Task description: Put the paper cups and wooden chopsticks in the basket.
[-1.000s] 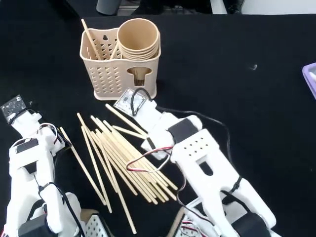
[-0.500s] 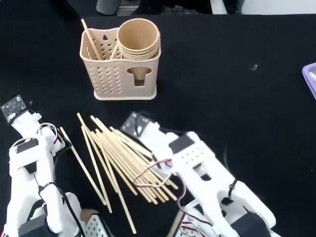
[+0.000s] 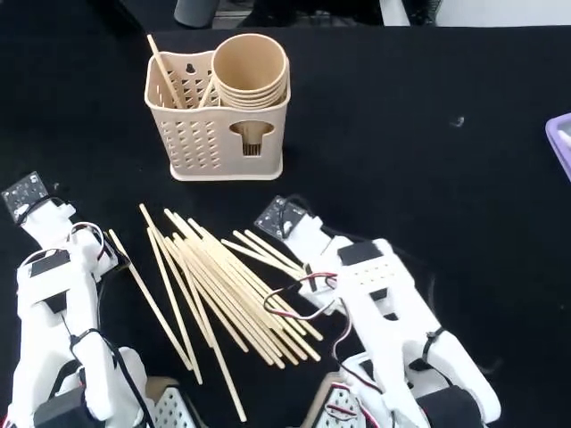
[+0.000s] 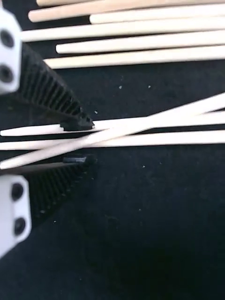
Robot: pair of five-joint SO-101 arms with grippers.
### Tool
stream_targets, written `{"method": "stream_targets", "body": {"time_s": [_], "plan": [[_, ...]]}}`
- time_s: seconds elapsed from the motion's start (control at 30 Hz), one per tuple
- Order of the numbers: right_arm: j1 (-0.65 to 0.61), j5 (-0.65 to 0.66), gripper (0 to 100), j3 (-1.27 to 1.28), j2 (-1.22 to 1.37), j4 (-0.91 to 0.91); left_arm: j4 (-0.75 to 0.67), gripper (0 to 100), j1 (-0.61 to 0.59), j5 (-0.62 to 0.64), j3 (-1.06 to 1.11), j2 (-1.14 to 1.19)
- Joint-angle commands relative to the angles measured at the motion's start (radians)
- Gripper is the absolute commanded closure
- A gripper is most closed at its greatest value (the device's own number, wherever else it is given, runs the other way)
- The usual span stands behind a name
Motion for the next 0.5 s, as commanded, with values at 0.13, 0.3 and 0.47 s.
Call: {"method": "stream_targets", "body": {"time_s": [0.13,0.3,0.47], "plan": [[0.021,0.009,90.0,-0.002,-0.038,-0.075,-0.02,85,0.007,-0.003,-0.012,-0.023],[0.018,0.009,90.0,-0.01,-0.036,-0.101,-0.02,85,0.007,-0.003,-0.012,-0.023],[0.017,0.009,90.0,-0.002,-0.036,-0.094,-0.02,85,0.007,-0.003,-0.012,-0.023]]}}
